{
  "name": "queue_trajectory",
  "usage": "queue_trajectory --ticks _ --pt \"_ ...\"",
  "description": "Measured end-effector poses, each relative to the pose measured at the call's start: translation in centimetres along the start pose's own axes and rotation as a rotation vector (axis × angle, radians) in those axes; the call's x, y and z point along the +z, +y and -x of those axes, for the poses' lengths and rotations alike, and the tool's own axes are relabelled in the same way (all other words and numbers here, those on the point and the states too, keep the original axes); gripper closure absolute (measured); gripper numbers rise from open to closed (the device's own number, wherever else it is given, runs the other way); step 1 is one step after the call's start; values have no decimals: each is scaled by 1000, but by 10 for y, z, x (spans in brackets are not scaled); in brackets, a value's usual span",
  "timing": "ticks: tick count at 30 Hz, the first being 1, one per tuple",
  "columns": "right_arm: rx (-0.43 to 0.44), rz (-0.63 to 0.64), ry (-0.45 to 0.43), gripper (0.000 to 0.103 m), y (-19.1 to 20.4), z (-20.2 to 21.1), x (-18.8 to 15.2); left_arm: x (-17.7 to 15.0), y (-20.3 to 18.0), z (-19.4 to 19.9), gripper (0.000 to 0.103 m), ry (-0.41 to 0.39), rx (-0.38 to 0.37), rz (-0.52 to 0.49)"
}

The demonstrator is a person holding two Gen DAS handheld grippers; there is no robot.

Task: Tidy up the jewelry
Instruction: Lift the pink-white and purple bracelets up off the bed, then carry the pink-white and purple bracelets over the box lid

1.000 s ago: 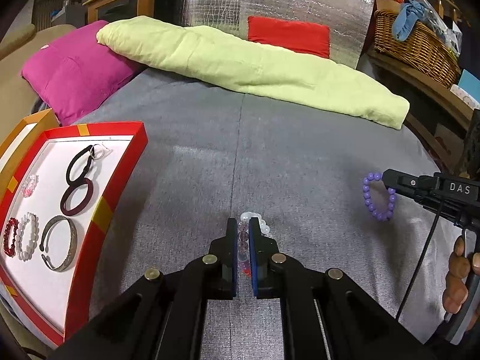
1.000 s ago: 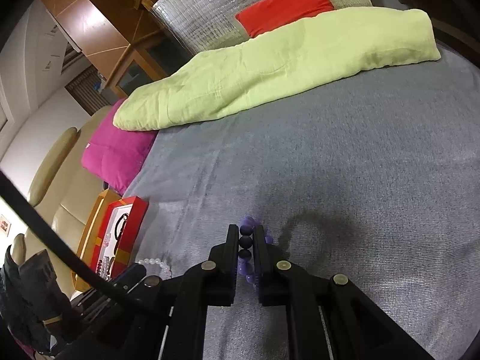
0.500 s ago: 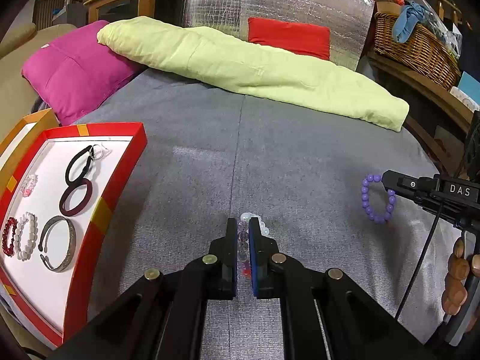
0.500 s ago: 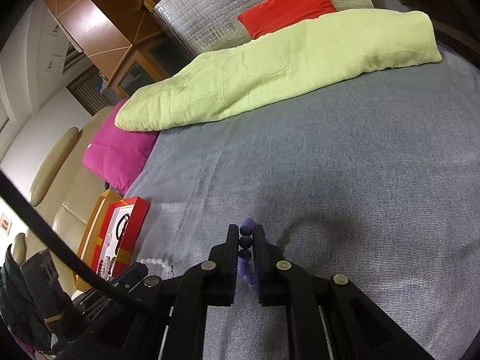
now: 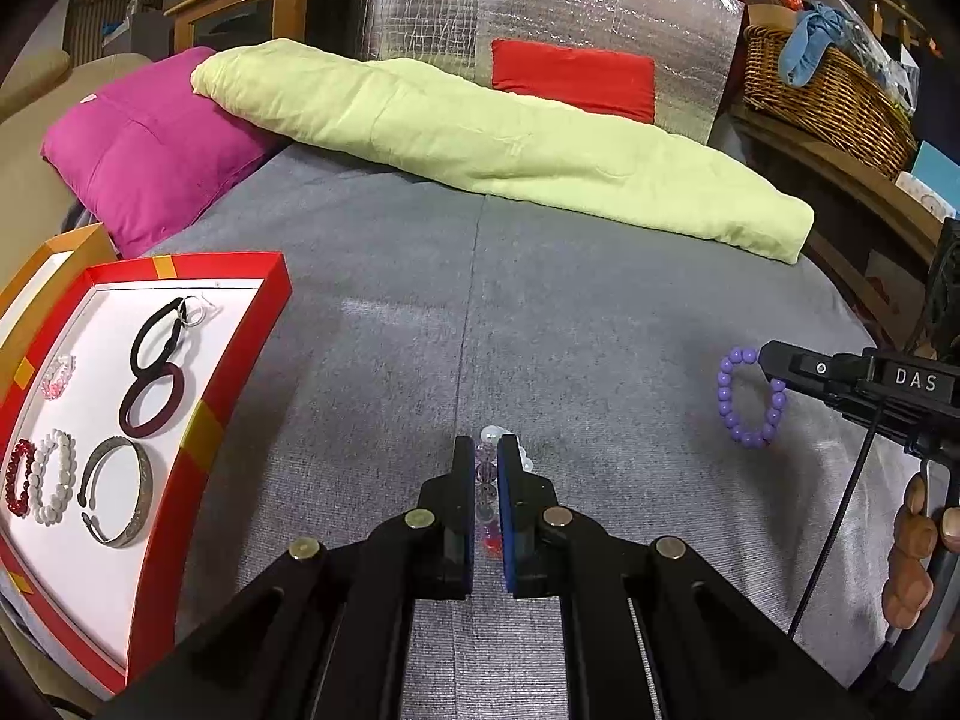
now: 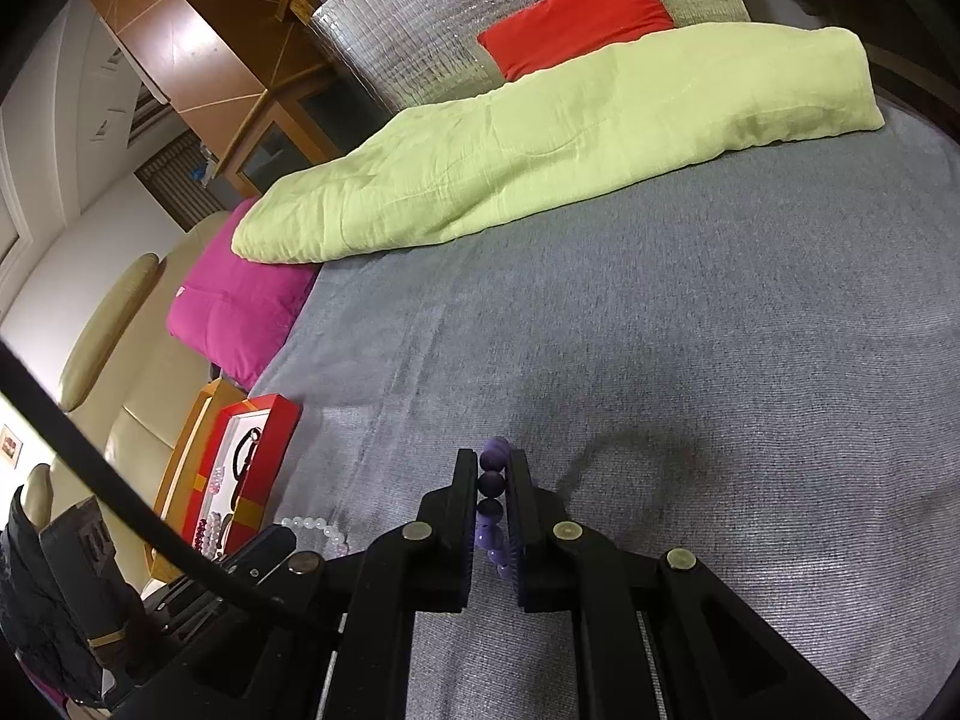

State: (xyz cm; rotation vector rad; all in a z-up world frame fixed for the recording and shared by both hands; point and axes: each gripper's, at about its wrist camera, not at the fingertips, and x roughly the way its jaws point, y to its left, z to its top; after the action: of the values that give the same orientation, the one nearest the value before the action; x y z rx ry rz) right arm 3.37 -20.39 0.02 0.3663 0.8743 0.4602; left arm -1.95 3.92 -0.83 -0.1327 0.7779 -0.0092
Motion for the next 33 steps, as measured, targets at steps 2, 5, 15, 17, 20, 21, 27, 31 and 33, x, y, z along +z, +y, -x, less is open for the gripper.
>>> queue_trajectory --ticks 2,5,15,17,20,21,27,31,33 --pt "0 1 2 93 0 0 0 1 0 1 96 -3 -3 2" --pt "-4 3 5 93 1 -2 0 1 0 1 96 -7 -8 4" --pt "0 11 5 93 2 -2 0 1 -1 4 96 -16 -15 5" --pt "0 13 4 93 3 -2 0 1 -1 4 96 -17 -15 4" --pt "-3 14 2 93 3 -1 0 2 1 7 96 -25 -19 7" --pt "-4 11 2 93 3 -1 0 2 1 8 96 -28 -22 11" --pt "-8 3 6 93 11 4 -4 6 17 20 96 -52 -43 52" --pt "1 3 12 93 24 9 -9 10 35 38 96 -75 -39 86" --pt "10 20 25 93 38 8 -11 13 47 49 96 -92 -30 111"
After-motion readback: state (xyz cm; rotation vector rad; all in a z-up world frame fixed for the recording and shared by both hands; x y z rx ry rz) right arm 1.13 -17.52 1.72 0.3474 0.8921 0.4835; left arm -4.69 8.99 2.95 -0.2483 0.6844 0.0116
